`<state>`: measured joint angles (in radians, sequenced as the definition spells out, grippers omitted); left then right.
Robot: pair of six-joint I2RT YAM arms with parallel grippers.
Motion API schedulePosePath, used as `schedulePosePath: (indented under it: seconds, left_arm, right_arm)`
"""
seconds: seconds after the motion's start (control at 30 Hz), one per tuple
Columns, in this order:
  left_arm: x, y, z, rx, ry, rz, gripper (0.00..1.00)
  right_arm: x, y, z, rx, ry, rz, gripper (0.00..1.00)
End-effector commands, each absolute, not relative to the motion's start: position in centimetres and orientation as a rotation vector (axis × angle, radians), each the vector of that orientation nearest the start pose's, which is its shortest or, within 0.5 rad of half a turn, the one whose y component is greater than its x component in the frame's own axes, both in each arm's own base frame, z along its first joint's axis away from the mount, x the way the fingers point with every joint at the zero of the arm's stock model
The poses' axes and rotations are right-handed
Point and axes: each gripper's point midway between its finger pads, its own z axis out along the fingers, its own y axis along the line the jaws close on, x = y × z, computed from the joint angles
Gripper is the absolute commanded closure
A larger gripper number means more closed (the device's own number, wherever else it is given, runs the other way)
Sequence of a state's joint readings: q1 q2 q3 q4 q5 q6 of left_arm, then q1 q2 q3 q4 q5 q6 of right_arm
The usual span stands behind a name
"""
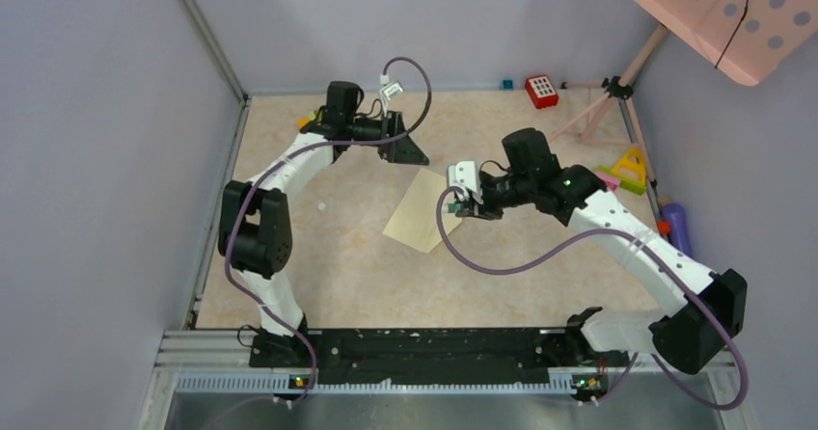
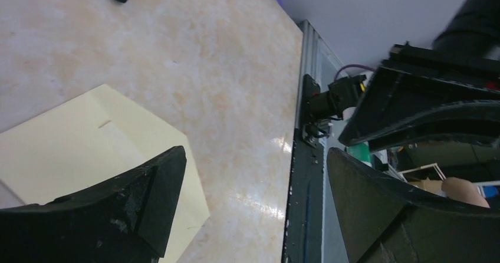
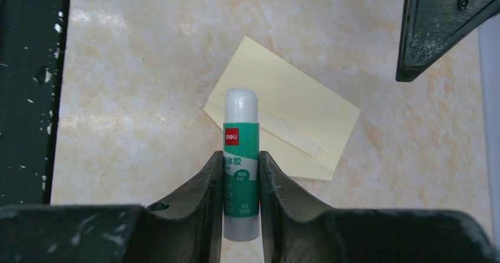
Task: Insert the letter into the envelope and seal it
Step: Paint the envelope at the center of the board, then screw the solid glue.
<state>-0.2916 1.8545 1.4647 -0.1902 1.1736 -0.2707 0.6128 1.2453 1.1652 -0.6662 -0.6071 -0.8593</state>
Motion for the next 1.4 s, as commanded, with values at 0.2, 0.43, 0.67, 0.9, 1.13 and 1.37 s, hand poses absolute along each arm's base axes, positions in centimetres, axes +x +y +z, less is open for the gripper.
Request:
schedulePosePath:
  seconds: [0.2,0.43,0.67,0.9,1.13,1.37]
  left_arm:
    - [28.2,-29.2,26.8,1.028,1.804,-1.700,0.02]
    - [26.5,-32.4,24.1,1.107,1.897,-1.571,0.01]
    - [25.6,-33.6,24.5,1.136,1.884,-1.645,0.04]
    - [25.3,-34.1,23.7,1.149,1.893,-1.687,0.24]
    - [25.2,-34.7,22.3,1.152,1.927,-1.694,0.24]
    - [25.1,-34.7,22.0,1.153,1.931,-1.693,0.44]
  right_arm:
    - [21.7,27.5,25.5,-1.683,1.215,0.692,1.00]
    - [22.2,27.0,23.2,-1.748,1.261,0.656,1.00]
    - [22.6,26.6,23.7,-1.717,1.250,0.597,1.00]
    - [23.2,26.0,22.2,-1.708,1.272,0.536,1.00]
    - [23.5,26.1,22.3,-1.685,1.263,0.506,1.00]
    - [23.6,26.1,21.9,-1.686,1.266,0.488,1.00]
